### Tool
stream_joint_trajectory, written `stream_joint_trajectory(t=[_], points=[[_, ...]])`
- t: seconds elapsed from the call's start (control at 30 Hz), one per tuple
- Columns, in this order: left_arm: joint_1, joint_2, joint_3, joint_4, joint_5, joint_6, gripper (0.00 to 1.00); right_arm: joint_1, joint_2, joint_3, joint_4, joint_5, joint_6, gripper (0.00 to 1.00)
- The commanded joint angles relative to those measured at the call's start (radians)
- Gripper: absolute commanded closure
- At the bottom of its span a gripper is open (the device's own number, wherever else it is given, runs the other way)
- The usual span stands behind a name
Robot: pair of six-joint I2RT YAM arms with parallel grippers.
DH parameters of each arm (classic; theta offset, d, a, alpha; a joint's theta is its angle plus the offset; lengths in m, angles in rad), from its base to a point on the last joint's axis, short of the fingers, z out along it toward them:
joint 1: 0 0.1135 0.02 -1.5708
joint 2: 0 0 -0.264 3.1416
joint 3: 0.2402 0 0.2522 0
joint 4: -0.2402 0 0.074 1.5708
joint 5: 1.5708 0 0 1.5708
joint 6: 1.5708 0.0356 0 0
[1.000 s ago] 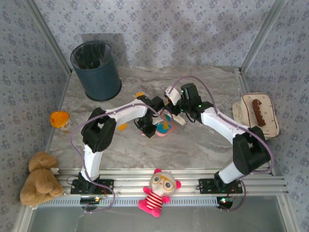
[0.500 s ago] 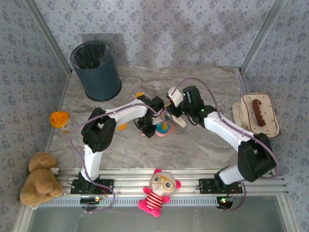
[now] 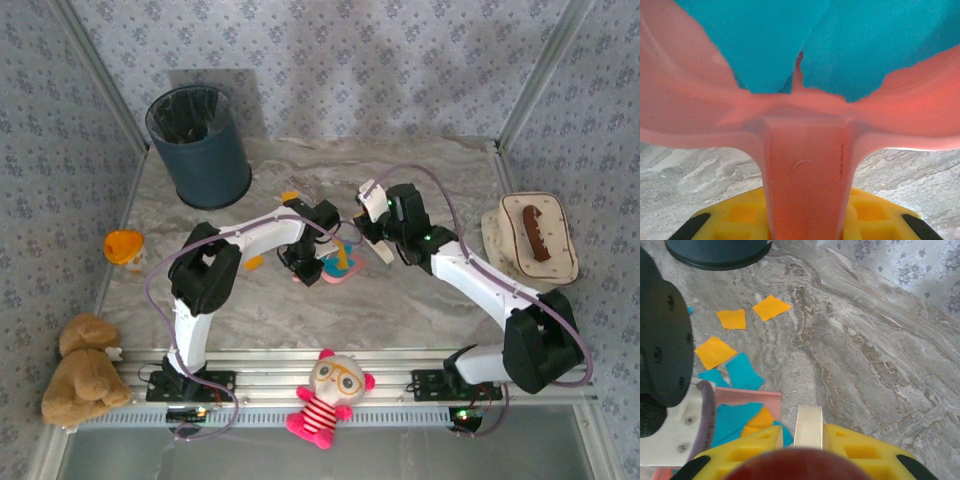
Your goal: Sweep away the paper scraps from the table
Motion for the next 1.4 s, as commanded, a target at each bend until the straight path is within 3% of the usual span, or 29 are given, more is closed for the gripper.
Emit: stream_joint_trajectory(t=[0.0, 0.27, 0.7, 0.97, 1.37], points=[[0.004, -0.043, -0.017, 0.003, -0.011, -0.015, 1.00, -0.010, -0.036, -0.014, 0.052, 0.099, 0.043, 1.00], [0.004, -0.045, -0.022, 0.022, -0.003, -0.017, 1.00, -0.062, -0.026, -0.033, 0.094, 0.064, 0.116, 1.00], [0.003, -0.045, -0.022, 0.018, 0.008, -0.012, 1.00, -0.045, 0.103, 0.056, 0.057, -0.114, 0.100, 1.00], [0.002, -0.042, -0.018, 0.016, 0.011, -0.009, 1.00, -0.029, 0.091, 0.064, 0.011, -0.205, 0.074, 1.00], [0.002, -0.052, -0.020, 0.029, 0.006, -0.014, 1.00, -0.026, 0.014, 0.009, 0.090, -0.076, 0.103, 1.00]])
